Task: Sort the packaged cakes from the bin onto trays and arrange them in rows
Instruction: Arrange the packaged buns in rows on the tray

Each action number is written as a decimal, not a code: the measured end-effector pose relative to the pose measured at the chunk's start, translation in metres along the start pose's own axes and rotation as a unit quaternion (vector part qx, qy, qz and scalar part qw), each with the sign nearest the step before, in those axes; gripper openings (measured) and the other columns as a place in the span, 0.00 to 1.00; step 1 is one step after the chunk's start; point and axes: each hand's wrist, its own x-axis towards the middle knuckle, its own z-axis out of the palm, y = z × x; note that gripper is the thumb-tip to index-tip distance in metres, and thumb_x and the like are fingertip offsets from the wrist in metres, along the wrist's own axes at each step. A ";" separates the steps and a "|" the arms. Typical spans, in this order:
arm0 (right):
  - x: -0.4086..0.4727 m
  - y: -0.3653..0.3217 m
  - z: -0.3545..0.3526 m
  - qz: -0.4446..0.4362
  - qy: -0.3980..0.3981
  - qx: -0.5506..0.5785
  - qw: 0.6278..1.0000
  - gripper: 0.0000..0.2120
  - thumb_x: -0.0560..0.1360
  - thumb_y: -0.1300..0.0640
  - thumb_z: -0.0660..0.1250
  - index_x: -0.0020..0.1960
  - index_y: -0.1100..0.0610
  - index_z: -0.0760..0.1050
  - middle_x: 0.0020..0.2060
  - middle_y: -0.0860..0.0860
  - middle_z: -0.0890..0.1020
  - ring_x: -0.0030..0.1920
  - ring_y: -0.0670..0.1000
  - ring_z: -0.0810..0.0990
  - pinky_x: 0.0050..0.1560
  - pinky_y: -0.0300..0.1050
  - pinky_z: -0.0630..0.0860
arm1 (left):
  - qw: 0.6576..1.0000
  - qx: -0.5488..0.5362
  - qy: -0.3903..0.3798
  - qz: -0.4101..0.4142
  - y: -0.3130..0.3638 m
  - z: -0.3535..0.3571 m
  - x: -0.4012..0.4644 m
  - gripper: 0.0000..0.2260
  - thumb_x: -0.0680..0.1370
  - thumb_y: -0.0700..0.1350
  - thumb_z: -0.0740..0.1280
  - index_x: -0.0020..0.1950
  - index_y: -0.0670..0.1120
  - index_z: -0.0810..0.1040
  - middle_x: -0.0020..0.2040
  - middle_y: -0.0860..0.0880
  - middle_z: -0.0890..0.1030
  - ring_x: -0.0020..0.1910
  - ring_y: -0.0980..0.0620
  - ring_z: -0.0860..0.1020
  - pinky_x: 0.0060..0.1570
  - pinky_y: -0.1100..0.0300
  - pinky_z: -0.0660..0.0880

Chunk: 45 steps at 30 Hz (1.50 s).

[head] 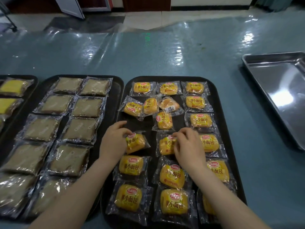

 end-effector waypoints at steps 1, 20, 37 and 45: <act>-0.004 -0.004 0.004 -0.018 -0.013 0.001 1.000 0.16 0.72 0.58 0.69 0.60 0.56 0.78 0.58 0.53 0.77 0.61 0.55 0.73 0.61 0.49 0.71 | 1.000 0.003 -0.001 0.014 0.006 0.006 -0.004 0.13 0.74 0.34 0.62 0.51 0.47 0.82 0.66 0.49 0.74 0.65 0.50 0.69 0.65 0.54 0.65; -0.023 -0.008 0.014 -0.058 -0.214 -0.023 0.975 0.25 0.80 0.41 0.54 0.75 0.39 0.55 0.78 0.44 0.51 0.76 0.61 0.45 0.73 0.57 0.53 | 0.930 0.172 -0.271 0.181 -0.018 0.030 -0.022 0.27 0.74 0.68 0.46 0.72 0.68 0.43 0.74 0.53 0.33 0.71 0.49 0.29 0.67 0.48 0.31; 0.084 -0.016 0.016 0.187 -0.096 0.233 0.950 0.19 0.72 0.57 0.73 0.55 0.52 0.66 0.44 0.49 0.76 0.43 0.50 0.78 0.42 0.53 0.81 | 0.977 0.080 -0.167 0.108 0.017 0.024 0.062 0.33 0.79 0.52 0.61 0.77 0.52 0.44 0.78 0.50 0.44 0.76 0.52 0.44 0.71 0.57 0.47; 0.073 0.005 -0.001 0.193 -0.011 0.228 0.954 0.11 0.75 0.59 0.68 0.54 0.48 0.72 0.48 0.51 0.77 0.43 0.48 0.76 0.43 0.44 0.73 | 0.970 0.111 -0.180 0.122 0.034 0.051 0.103 0.30 0.79 0.53 0.60 0.75 0.63 0.45 0.78 0.45 0.49 0.74 0.42 0.55 0.70 0.48 0.57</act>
